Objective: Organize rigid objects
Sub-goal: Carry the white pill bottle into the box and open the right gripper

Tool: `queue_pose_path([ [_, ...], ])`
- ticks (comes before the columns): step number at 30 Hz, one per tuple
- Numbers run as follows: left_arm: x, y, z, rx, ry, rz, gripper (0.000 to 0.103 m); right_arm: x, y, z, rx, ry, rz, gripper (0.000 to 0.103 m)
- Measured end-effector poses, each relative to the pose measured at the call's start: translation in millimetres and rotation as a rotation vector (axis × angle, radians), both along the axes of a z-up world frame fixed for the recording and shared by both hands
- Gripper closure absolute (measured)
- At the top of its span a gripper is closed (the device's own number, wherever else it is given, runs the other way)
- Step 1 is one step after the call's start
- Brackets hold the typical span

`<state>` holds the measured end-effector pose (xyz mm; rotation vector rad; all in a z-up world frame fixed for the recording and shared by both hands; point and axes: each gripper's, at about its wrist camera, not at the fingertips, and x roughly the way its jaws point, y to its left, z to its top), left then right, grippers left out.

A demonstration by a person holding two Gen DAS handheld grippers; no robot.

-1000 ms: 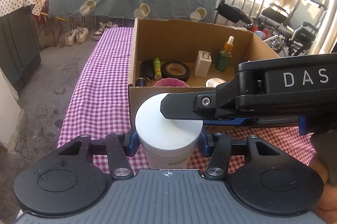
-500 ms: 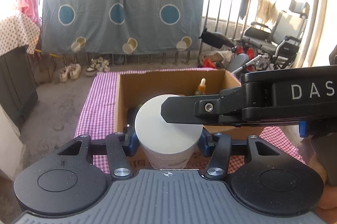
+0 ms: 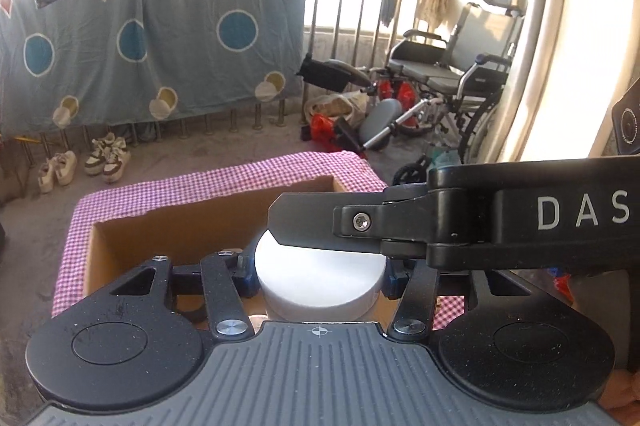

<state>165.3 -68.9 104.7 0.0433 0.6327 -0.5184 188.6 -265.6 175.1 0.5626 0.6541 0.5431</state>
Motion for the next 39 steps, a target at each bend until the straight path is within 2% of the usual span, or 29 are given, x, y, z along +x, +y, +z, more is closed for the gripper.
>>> queue_pose_path([
  [4, 26, -15, -20, -0.020, 0.062, -0.021, 0.050, 26, -19, -25, 0.006, 0.038, -0.032, 0.059],
  [11, 63, -38, -54, 0.021, 0.143, -0.031, 0.050, 67, -34, -69, -0.022, 0.095, -0.052, 0.059],
  [18, 76, -50, -80, 0.077, 0.216, -0.041, 0.050, 85, -42, -104, -0.044, 0.154, -0.053, 0.059],
  [19, 75, -51, -81, 0.085, 0.215, -0.041, 0.045, 86, -42, -105, -0.049, 0.152, -0.054, 0.059],
  [21, 74, -51, -80, 0.088, 0.212, -0.051, 0.044, 83, -43, -105, -0.059, 0.141, -0.054, 0.059],
  [23, 73, -52, -79, 0.102, 0.203, -0.052, 0.035, 82, -44, -104, -0.060, 0.137, -0.055, 0.059],
  [27, 69, -54, -73, 0.137, 0.183, -0.037, 0.030, 75, -49, -96, -0.045, 0.121, -0.073, 0.058],
  [28, 67, -53, -70, 0.140, 0.181, -0.035, 0.026, 71, -50, -94, -0.037, 0.115, -0.079, 0.058],
  [34, 34, -36, -39, 0.105, 0.105, -0.028, 0.008, 26, -55, -59, 0.002, 0.035, -0.137, 0.055],
  [37, 11, -22, -19, 0.059, 0.078, -0.039, 0.000, -6, -52, -40, 0.016, -0.016, -0.152, 0.045],
  [39, -6, -13, -8, 0.047, 0.059, -0.040, 0.000, -28, -48, -31, 0.023, -0.047, -0.164, 0.038],
])
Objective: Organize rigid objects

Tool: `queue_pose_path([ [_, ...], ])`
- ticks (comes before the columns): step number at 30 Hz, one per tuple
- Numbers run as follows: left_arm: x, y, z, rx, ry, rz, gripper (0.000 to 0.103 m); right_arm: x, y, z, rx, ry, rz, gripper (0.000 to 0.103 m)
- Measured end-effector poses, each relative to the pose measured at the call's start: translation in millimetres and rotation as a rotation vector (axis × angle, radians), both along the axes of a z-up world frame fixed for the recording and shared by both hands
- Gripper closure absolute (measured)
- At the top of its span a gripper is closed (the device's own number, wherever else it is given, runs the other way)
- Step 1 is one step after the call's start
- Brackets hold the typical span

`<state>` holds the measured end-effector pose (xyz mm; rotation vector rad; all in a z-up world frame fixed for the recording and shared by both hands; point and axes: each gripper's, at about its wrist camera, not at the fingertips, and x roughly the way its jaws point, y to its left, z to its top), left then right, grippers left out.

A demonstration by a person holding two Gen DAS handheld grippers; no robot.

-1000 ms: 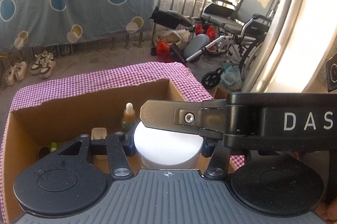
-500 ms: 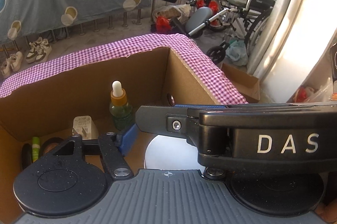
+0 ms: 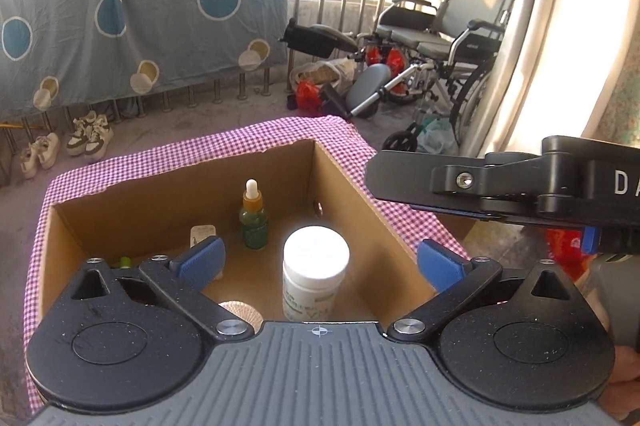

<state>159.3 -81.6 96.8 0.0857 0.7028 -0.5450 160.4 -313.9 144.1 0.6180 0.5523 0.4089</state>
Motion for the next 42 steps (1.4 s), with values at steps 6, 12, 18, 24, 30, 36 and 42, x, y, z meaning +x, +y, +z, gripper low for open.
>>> queue_pose_path([
  [6, -40, 26, 13, 0.027, -0.021, 0.081, 0.000, -49, 12, 12, -0.020, -0.023, -0.051, 0.016],
  [12, -56, 46, 8, 0.093, -0.054, 0.230, 0.000, -70, 26, 16, -0.159, -0.019, -0.101, 0.000],
  [18, -57, 65, -2, 0.153, -0.083, 0.346, 0.000, -66, 43, 13, -0.330, 0.031, -0.142, 0.000],
  [24, -44, 86, -11, 0.103, -0.035, 0.421, 0.000, -51, 72, 5, -0.500, 0.070, -0.162, 0.000],
  [30, -34, 92, -18, 0.099, 0.034, 0.479, 0.000, -36, 95, -9, -0.617, 0.126, -0.165, 0.000],
  [36, -34, 91, -22, 0.106, 0.068, 0.494, 0.000, -28, 105, -18, -0.639, 0.163, -0.139, 0.000],
  [42, -34, 84, -25, 0.138, 0.084, 0.482, 0.000, -26, 105, -20, -0.647, 0.179, -0.139, 0.000],
])
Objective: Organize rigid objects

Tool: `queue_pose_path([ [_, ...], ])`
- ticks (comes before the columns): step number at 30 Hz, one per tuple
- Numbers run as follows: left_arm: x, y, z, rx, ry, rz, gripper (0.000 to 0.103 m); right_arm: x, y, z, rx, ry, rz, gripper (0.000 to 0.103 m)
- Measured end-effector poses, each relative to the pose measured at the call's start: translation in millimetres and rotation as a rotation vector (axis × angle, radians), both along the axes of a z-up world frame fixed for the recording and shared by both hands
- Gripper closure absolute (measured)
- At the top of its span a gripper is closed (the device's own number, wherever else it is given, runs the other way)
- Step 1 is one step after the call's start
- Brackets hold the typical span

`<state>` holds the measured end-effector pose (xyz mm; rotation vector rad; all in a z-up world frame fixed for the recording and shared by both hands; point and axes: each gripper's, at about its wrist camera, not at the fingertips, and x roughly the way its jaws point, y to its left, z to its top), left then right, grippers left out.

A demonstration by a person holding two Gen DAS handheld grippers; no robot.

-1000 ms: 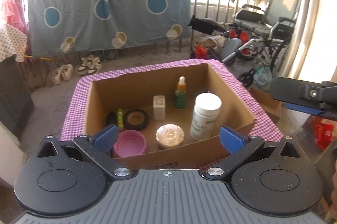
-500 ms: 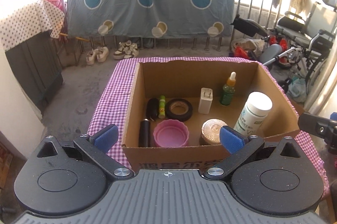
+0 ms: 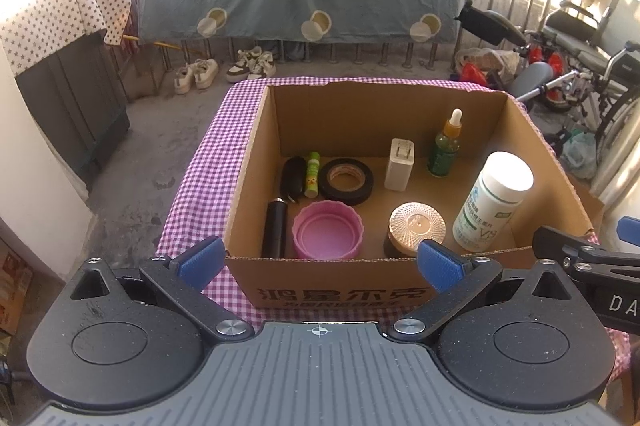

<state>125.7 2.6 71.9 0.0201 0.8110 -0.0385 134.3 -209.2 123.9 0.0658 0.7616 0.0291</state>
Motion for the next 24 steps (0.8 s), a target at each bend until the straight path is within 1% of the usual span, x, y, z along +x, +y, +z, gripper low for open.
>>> queue_pose_path([
  [9, -1, -5, 0, 0.014, 0.016, -0.007, 0.000, 1, -6, -2, 0.003, 0.014, -0.010, 0.000],
  [24, 0, -12, -1, 0.053, 0.020, -0.003, 0.001, 4, -10, -8, 0.022, 0.047, -0.024, 0.000],
])
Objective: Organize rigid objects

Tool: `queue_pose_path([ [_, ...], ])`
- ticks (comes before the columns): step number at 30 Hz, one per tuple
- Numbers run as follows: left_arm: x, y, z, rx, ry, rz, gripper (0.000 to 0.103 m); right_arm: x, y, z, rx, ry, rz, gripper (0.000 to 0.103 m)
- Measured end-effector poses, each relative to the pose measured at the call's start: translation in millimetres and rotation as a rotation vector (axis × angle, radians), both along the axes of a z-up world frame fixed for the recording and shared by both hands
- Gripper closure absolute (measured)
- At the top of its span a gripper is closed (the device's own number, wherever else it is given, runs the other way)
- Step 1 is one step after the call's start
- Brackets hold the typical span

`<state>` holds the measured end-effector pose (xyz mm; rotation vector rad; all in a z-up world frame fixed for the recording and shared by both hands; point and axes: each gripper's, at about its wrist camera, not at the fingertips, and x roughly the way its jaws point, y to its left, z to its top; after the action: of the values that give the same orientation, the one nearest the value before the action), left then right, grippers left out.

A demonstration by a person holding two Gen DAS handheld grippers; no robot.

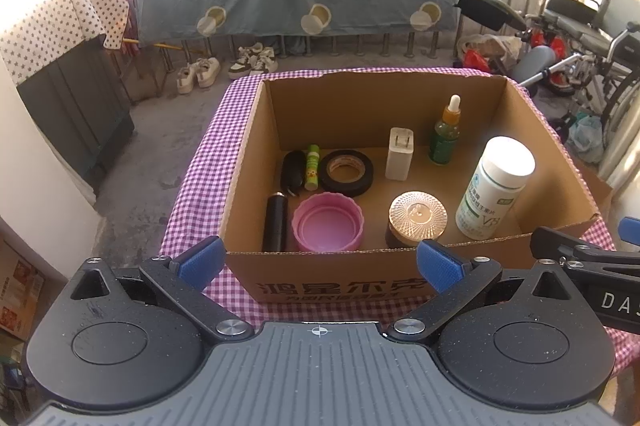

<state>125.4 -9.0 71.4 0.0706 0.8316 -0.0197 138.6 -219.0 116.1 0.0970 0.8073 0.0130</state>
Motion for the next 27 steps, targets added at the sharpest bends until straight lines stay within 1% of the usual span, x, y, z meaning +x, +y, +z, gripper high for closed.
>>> queue_pose_path([
  [11, -2.0, -1.6, 0.5, 0.014, -0.006, 0.001, 0.001, -2.1, 1.1, -1.5, -0.004, 0.003, -0.003, 0.000],
  [27, -1.7, -1.9, 0.7, 0.013, -0.003, 0.000, 0.001, -5.3, -0.2, -2.3, -0.008, 0.003, -0.004, 0.000],
])
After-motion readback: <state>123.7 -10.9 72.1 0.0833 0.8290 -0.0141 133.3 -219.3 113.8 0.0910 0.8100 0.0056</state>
